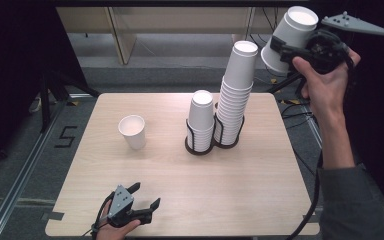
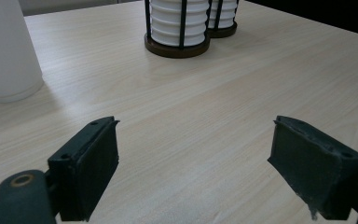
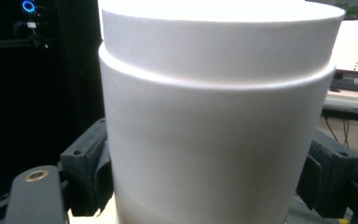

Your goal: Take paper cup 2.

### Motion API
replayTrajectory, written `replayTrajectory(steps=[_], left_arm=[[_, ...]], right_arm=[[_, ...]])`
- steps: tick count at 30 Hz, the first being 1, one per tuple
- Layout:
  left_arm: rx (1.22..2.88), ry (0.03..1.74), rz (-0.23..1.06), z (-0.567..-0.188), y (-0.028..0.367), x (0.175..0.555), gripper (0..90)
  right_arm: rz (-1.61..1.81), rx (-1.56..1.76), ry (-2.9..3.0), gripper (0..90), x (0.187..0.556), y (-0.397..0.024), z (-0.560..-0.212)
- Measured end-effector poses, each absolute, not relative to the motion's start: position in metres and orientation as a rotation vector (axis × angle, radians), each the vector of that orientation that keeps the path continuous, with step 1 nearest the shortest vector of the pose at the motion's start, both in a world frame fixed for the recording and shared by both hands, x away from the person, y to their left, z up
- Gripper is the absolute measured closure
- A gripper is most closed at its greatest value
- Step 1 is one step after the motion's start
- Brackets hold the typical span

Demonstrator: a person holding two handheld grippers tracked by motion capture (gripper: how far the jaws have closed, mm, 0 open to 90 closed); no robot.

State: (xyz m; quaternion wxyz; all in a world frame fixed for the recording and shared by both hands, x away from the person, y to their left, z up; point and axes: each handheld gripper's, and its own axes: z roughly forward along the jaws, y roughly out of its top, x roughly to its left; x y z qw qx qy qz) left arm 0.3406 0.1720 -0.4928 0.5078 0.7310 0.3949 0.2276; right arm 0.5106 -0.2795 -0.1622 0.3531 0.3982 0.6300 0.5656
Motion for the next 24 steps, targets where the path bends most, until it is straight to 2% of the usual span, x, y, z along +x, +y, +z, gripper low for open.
replayTrajectory(steps=[11,24], left_arm=[[1.745,0.966,0.553,-0.494,0.171,0.344,14.6],[1.724,0.962,0.570,-0.496,0.166,0.353,14.6]], right_arm=[[1.458,1.038,1.701,19.4,0.477,-0.289,-0.239],[1.518,1.036,1.845,19.3,0.451,-0.252,-0.324]])
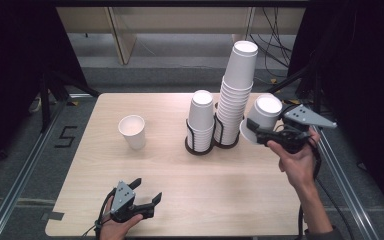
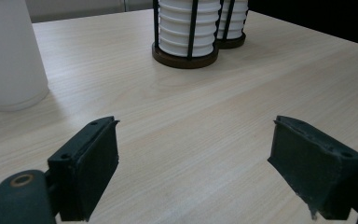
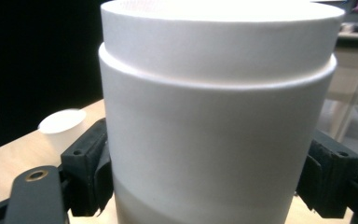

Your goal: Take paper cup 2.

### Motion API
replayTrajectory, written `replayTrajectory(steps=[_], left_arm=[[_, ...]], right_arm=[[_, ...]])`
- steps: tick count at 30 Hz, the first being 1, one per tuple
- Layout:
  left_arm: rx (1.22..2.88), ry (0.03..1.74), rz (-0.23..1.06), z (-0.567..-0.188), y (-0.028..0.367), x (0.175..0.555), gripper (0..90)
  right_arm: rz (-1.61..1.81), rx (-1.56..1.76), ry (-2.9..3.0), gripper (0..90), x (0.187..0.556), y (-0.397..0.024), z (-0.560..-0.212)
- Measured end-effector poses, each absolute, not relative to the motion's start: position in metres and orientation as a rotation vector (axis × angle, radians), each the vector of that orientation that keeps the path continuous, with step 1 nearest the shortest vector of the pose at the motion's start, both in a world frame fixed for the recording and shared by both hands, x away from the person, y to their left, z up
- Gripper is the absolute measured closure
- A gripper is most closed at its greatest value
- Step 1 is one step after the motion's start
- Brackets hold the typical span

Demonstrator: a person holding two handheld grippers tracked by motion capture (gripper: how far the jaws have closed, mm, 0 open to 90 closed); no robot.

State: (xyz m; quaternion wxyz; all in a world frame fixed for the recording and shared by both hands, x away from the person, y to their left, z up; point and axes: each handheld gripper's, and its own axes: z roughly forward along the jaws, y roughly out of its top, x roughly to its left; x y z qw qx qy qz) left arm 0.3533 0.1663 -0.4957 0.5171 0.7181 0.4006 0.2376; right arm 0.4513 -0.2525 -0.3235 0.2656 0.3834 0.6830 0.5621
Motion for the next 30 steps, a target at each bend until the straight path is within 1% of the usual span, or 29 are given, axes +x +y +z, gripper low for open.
replayTrajectory(steps=[9,14,22,30], left_arm=[[1.713,0.949,0.609,-0.494,0.169,0.356,14.6],[1.700,0.951,0.603,-0.494,0.170,0.356,14.6],[1.695,0.895,0.573,-0.494,0.167,0.355,14.6],[1.689,0.874,0.565,-0.493,0.166,0.353,14.6]], right_arm=[[1.516,1.013,1.953,19.3,0.450,-0.224,-0.362],[1.516,0.970,2.002,19.3,0.449,-0.208,-0.379],[1.523,0.925,2.060,19.2,0.447,-0.187,-0.396],[1.515,0.920,2.133,19.1,0.445,-0.172,-0.410]])
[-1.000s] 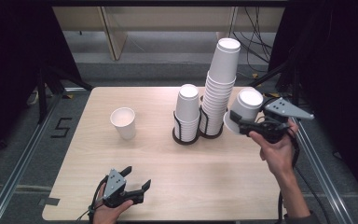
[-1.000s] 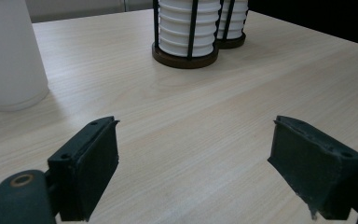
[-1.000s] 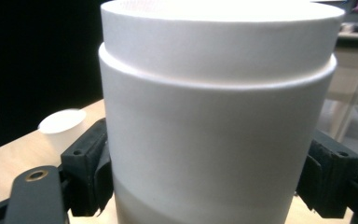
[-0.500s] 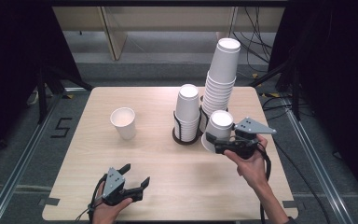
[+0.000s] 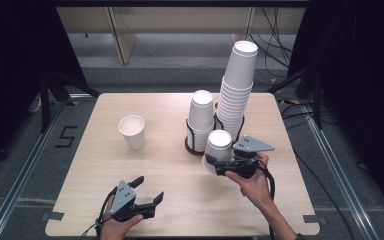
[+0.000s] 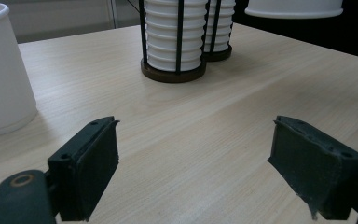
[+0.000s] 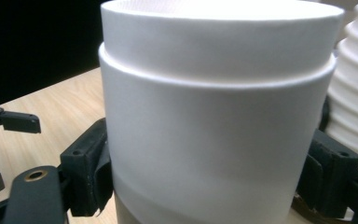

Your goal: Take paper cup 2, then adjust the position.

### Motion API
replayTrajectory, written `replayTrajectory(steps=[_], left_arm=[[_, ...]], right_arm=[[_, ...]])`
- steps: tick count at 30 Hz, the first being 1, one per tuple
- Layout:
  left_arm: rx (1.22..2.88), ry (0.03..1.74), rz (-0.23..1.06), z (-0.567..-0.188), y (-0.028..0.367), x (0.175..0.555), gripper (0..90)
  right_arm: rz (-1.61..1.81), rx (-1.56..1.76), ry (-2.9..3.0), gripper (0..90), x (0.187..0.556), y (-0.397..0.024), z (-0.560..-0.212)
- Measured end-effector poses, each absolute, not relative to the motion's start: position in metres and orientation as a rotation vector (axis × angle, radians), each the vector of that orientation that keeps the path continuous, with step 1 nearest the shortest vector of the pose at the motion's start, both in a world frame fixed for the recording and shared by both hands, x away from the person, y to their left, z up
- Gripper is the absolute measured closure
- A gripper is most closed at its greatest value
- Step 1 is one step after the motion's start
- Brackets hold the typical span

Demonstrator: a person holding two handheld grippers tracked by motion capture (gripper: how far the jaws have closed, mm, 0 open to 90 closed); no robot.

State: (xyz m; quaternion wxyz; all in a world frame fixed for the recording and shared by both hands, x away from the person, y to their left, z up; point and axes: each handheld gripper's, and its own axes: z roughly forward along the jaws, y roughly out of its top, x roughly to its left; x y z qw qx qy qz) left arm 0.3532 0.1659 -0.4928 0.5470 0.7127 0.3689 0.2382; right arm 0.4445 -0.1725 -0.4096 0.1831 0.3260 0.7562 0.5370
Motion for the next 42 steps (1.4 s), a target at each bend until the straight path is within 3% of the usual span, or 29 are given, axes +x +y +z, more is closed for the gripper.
replayTrajectory(steps=[42], left_arm=[[1.707,0.819,0.516,-0.492,0.161,0.349,14.6]], right_arm=[[1.558,0.788,2.300,19.0,0.433,-0.111,-0.433]])
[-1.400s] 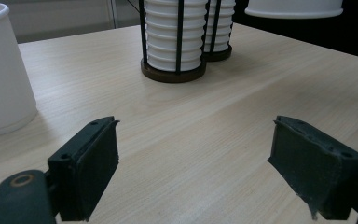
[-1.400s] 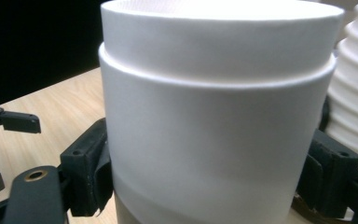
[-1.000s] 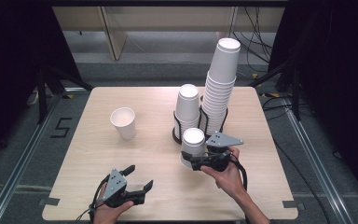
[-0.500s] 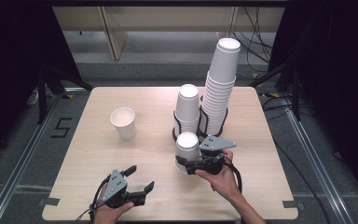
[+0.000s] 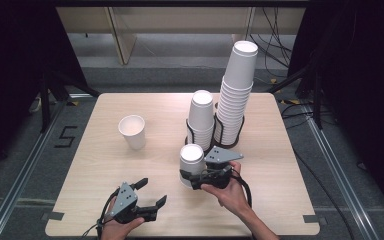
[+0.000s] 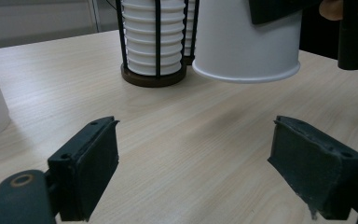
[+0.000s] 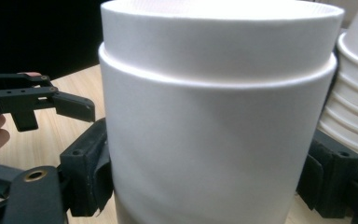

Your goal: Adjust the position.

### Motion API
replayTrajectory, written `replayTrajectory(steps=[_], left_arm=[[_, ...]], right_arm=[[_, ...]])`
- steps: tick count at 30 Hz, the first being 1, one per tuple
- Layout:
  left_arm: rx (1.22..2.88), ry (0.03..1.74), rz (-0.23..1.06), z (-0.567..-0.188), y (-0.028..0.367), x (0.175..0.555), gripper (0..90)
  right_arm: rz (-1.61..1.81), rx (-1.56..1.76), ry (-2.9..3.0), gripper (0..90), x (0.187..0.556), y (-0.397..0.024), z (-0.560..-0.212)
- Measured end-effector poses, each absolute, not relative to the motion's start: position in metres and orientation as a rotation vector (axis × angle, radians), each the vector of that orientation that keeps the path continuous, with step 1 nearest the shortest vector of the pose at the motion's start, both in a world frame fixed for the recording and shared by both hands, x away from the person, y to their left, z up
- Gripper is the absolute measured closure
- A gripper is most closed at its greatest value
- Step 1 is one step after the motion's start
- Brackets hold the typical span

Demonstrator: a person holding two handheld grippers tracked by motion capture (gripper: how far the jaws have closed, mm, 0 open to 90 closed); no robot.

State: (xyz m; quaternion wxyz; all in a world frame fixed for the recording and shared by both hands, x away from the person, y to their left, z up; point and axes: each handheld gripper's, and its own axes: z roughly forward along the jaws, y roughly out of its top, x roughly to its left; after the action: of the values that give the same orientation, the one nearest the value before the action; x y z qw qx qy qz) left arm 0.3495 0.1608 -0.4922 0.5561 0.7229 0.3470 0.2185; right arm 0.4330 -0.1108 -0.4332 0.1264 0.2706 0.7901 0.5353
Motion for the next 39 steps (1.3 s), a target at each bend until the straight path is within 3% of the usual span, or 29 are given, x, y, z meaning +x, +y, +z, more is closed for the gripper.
replayTrajectory(steps=[31,39], left_arm=[[1.691,0.734,0.475,-0.497,0.145,0.356,14.3],[1.686,0.740,0.479,-0.500,0.141,0.359,4.3]], right_arm=[[1.657,0.671,2.378,19.4,0.421,-0.063,-0.436],[1.711,0.662,2.404,19.6,0.418,-0.056,-0.438]])
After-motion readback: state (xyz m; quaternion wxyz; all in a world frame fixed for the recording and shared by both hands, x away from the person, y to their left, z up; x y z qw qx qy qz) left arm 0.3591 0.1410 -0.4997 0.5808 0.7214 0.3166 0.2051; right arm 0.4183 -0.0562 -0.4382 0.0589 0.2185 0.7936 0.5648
